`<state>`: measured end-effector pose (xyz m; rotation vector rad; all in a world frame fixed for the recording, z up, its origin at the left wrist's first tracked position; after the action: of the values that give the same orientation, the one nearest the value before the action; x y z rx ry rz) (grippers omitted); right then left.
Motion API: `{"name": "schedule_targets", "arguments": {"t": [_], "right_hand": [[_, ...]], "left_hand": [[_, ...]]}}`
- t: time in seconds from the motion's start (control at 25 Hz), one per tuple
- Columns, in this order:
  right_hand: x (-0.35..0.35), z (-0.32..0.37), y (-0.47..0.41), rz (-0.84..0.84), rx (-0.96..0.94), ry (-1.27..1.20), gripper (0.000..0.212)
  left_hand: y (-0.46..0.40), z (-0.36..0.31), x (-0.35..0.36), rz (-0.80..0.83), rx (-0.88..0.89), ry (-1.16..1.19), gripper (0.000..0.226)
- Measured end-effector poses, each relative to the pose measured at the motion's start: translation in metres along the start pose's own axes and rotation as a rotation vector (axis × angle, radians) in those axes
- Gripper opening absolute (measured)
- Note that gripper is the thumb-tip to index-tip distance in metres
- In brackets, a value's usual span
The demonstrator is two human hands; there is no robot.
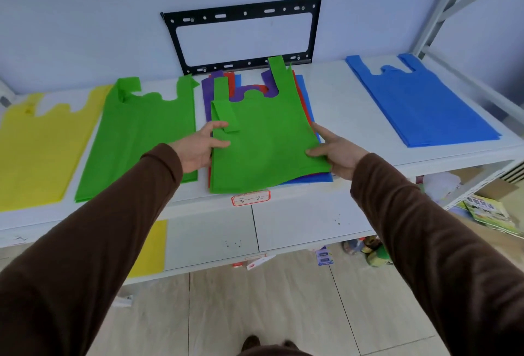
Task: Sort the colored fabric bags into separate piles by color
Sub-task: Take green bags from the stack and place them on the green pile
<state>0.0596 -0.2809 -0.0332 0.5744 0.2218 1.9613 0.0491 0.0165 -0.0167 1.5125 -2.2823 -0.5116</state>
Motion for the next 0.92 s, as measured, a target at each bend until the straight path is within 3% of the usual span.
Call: {"name": "schedule_targets", "arguments": {"t": [0.16,0.24,0.44,0.56,0.68,0.8,0.92], "right_hand": [[0.004,0.026,-0.003,0.067,-0.054,-0.029,0.062],[0.021,0.055,-0.008,0.069,-0.121,-0.048,0.057],[0.115,0.137,-0.041,0.099,-0.442,-0.054,0.06],[0.181,0.127,-0.067,0.144,-0.518,0.043,0.069],[0.226,0.059,-0.101,0.107,-0.403,0.139,0.075],[0.247,-0.012,-0.134,0.008,-0.167,0.262,0.074],[0.25,-0.04,-0.151,-0.155,-0.006,0.477,0.073]], "left_hand": [[-0.01,-0.021,-0.007,-0.05,0.024,-0.089,0.049],[-0.009,-0.045,-0.021,-0.088,0.098,0.006,0.053],[0.044,-0.139,-0.093,-0.291,0.473,0.032,0.062],[0.094,-0.136,-0.157,-0.317,0.645,-0.007,0.068],[0.115,-0.067,-0.219,-0.323,0.525,-0.072,0.077],[0.109,0.018,-0.263,-0.32,0.252,-0.184,0.081],[0.102,0.057,-0.271,-0.31,0.012,-0.281,0.076]]}}
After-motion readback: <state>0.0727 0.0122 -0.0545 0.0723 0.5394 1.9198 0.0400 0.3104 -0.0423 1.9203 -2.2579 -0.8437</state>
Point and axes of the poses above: each hand's wrist, its own y-axis away from the middle knuckle, its own x-axis out of the palm, z = x × y, the point moved 2 cm from there along -y, towards the middle knuckle, and after that the axes turned 8 degrees about z, right-handed, at the moved point
